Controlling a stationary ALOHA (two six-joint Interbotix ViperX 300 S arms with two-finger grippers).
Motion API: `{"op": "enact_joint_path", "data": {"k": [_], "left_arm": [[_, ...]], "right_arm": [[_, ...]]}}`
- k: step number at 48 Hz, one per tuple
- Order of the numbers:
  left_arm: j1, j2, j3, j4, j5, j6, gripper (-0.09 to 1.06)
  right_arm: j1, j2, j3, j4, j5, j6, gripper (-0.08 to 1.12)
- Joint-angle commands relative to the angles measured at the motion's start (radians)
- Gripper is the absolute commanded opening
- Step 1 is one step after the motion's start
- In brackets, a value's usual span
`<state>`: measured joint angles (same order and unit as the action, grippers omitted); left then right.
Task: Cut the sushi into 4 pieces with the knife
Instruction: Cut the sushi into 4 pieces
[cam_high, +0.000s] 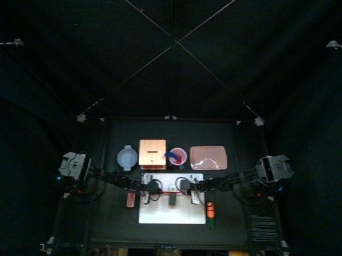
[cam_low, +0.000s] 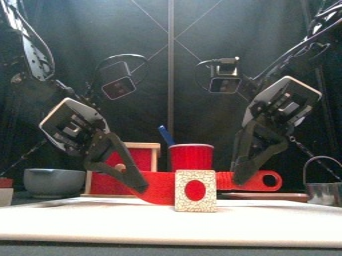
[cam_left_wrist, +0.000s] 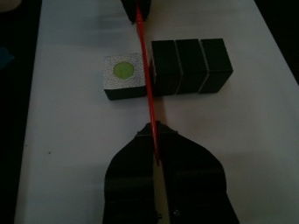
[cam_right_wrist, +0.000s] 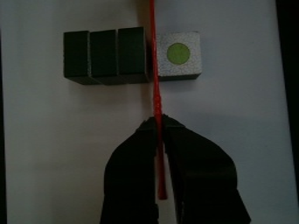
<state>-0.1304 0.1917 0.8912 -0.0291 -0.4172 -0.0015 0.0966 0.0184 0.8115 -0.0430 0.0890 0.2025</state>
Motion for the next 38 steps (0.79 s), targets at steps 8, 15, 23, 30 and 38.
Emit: {"op": "enact_joint_path", "data": {"k": [8,15,23,30,38], "left_arm": [[-0.006,0.015,-0.023,-0.003,0.101,0.008,0.32],[-0.002,0.014,-0.035,-0.002,0.115,0.009,0.32],[0.003,0.003,-0.037,0.003,0.115,0.009,0.32],[0.003,-0.017,-0.037,0.008,0.115,0.011,0.32],[0.003,-0.054,-0.037,0.031,0.115,0.011,0.32]], "right_arm": [[0.000,0.023,-0.011,-0.003,0.015,-0.003,0.09],[-0.003,0.012,-0.014,-0.003,0.025,-0.003,0.09],[-0.005,-0.011,-0.012,-0.003,0.035,-0.003,0.09],[-0.006,-0.043,-0.012,-0.014,0.041,-0.003,0.09],[-0.015,-0.086,-0.014,-0.028,0.046,-0.003,0.09]]}}
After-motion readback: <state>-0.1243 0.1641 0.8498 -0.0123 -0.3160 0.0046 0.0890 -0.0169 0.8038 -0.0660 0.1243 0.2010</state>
